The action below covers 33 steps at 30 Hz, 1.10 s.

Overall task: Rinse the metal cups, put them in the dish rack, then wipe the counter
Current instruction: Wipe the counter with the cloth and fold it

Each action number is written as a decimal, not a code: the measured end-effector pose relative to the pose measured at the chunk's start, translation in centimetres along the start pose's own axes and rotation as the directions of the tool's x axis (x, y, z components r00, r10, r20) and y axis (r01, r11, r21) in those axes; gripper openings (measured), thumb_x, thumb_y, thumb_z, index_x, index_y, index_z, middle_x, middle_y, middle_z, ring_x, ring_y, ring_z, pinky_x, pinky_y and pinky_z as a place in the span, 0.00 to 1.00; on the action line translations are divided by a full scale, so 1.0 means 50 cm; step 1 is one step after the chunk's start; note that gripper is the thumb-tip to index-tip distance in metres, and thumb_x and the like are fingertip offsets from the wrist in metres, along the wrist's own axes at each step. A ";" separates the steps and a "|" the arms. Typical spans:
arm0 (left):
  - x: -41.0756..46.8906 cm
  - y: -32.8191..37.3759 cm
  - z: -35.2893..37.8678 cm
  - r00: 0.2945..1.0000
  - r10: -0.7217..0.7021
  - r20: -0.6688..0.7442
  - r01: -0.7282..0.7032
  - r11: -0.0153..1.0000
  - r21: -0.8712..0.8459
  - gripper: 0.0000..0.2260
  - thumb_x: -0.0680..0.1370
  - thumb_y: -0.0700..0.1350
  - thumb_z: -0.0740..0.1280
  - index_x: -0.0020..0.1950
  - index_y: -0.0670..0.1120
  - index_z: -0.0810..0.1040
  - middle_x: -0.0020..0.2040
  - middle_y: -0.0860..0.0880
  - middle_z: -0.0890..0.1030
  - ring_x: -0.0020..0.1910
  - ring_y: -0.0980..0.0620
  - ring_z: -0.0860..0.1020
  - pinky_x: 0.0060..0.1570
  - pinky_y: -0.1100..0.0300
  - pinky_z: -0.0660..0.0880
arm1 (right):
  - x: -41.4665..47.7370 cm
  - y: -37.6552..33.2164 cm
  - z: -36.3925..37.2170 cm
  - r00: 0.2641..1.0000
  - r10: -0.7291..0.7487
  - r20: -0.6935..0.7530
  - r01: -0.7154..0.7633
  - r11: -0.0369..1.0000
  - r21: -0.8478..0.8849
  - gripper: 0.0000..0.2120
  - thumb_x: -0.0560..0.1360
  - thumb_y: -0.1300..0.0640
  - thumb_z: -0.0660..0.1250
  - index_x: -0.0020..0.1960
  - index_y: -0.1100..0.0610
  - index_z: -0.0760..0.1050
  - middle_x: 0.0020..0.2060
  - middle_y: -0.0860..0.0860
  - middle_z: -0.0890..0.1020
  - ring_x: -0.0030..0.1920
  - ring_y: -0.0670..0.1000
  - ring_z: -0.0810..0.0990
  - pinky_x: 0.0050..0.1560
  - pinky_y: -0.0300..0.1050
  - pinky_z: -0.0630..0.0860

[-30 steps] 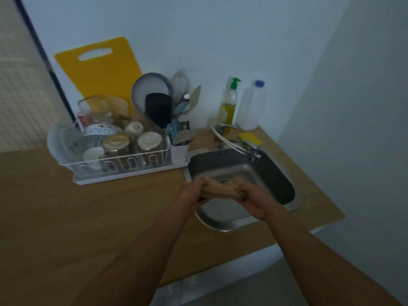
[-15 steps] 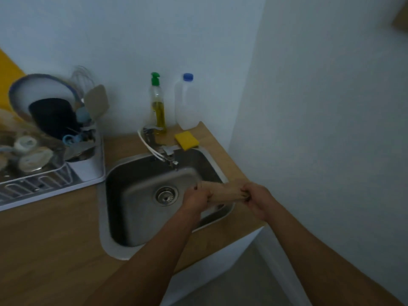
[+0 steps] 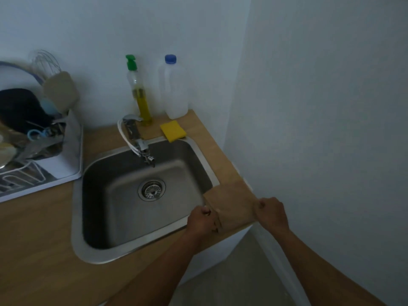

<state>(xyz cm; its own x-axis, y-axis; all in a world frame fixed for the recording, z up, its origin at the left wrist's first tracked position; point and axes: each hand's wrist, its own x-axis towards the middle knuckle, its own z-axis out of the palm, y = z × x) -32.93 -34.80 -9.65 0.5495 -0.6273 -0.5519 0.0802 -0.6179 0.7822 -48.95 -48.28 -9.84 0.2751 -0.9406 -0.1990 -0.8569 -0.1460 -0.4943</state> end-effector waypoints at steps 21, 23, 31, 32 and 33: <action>0.021 -0.076 0.049 0.818 0.522 0.241 -0.425 0.267 0.865 0.30 0.81 0.60 0.44 0.74 0.44 0.68 0.76 0.44 0.64 0.76 0.45 0.61 0.68 0.45 0.54 | -0.005 -0.008 0.100 0.868 -0.471 0.156 0.490 0.766 -0.416 0.29 0.79 0.42 0.48 0.73 0.56 0.68 0.72 0.56 0.71 0.73 0.57 0.67 0.70 0.54 0.59; 0.028 -0.083 0.052 0.811 0.523 0.262 -0.441 0.253 0.861 0.31 0.81 0.61 0.44 0.74 0.44 0.68 0.76 0.44 0.65 0.76 0.45 0.62 0.68 0.44 0.54 | -0.002 -0.007 0.102 0.874 -0.450 0.181 0.483 0.766 -0.425 0.31 0.78 0.41 0.48 0.74 0.56 0.66 0.73 0.56 0.70 0.73 0.57 0.67 0.72 0.55 0.61; 0.024 -0.102 -0.068 0.773 0.601 0.202 -0.407 0.227 0.885 0.33 0.80 0.64 0.40 0.76 0.49 0.64 0.77 0.46 0.62 0.75 0.44 0.62 0.73 0.39 0.55 | -0.032 -0.090 0.089 0.842 -0.496 0.214 0.539 0.750 -0.383 0.44 0.72 0.32 0.28 0.79 0.56 0.51 0.79 0.53 0.55 0.79 0.53 0.47 0.76 0.55 0.38; 0.020 -0.104 -0.094 0.763 0.626 0.161 -0.375 0.226 0.899 0.32 0.80 0.64 0.40 0.74 0.49 0.68 0.75 0.46 0.67 0.73 0.43 0.67 0.71 0.39 0.57 | -0.043 -0.114 0.099 0.819 -0.528 0.223 0.573 0.738 -0.357 0.43 0.73 0.32 0.29 0.79 0.56 0.50 0.79 0.53 0.53 0.79 0.52 0.45 0.76 0.54 0.36; 0.021 -0.115 -0.120 0.772 0.620 0.142 -0.350 0.228 0.909 0.32 0.80 0.64 0.41 0.72 0.49 0.71 0.73 0.45 0.70 0.71 0.43 0.70 0.68 0.40 0.57 | -0.054 -0.137 0.110 0.801 -0.529 0.280 0.598 0.726 -0.340 0.42 0.73 0.32 0.30 0.79 0.56 0.48 0.79 0.52 0.50 0.79 0.51 0.43 0.76 0.53 0.34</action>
